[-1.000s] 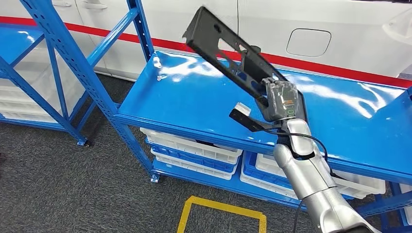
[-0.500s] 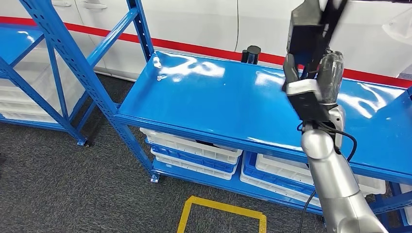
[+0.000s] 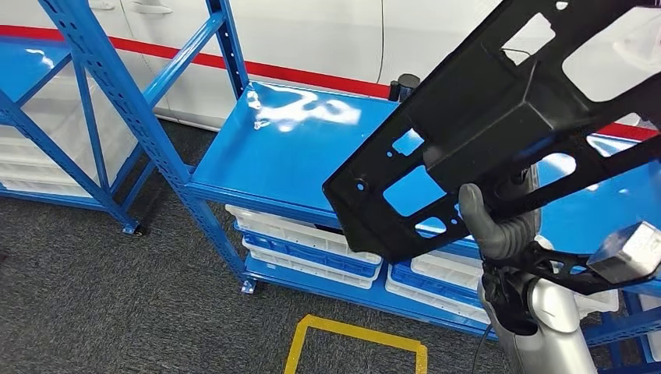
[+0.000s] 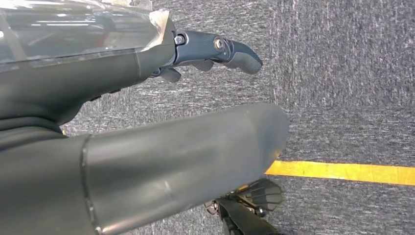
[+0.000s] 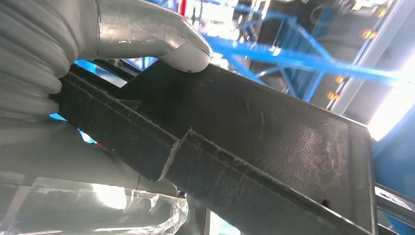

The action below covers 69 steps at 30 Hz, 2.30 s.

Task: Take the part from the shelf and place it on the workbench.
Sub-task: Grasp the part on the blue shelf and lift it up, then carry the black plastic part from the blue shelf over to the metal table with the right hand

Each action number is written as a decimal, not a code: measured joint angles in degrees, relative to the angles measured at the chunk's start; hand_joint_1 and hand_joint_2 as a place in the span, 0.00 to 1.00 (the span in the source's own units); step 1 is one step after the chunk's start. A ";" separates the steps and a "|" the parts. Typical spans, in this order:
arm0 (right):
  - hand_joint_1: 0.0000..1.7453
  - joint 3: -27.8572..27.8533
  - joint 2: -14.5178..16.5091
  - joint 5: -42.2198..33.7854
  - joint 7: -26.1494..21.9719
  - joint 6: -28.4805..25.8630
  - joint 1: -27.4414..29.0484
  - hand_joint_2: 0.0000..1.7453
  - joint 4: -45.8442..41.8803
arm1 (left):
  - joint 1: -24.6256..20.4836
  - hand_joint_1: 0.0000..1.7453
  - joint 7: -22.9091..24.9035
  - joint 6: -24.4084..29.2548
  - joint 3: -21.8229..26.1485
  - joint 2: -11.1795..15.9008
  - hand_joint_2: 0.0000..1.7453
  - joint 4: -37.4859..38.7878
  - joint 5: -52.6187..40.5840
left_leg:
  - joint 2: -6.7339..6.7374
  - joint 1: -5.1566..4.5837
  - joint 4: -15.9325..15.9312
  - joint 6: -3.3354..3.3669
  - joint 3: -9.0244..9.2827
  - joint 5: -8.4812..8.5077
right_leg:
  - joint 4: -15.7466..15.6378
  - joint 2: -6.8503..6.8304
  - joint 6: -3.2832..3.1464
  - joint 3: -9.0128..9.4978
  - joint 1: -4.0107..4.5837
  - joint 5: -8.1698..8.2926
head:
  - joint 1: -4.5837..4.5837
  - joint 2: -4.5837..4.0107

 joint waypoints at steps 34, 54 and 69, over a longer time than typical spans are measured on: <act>0.94 0.57 0.14 1.61 0.51 1.12 4.00 1.00 -4.78 | -0.23 0.00 -0.17 -0.44 1.07 -0.20 0.00 -0.07 0.53 | 0.75 0.65 -0.88 0.44 2.84 -1.11 | 2.76 0.07 0.61 -2.48 0.05 -0.76 | 0.49 0.00; 0.94 0.01 1.97 5.60 1.78 1.47 4.72 1.00 -4.51 | 0.81 0.00 -1.20 0.68 1.32 -0.58 0.00 -0.08 0.67 | 0.55 0.96 16.23 -2.80 -8.39 -6.39 | -1.51 -0.41 -2.18 3.60 -0.01 -1.96 | 0.14 0.00; 0.94 0.10 1.99 6.76 -0.27 1.25 6.25 1.00 -4.43 | 0.84 0.00 -1.14 0.74 1.37 -0.49 0.00 -0.04 0.83 | 1.16 0.51 -0.18 1.11 -1.81 2.36 | 16.86 -0.34 0.08 -5.74 -0.15 -9.95 | 0.36 0.00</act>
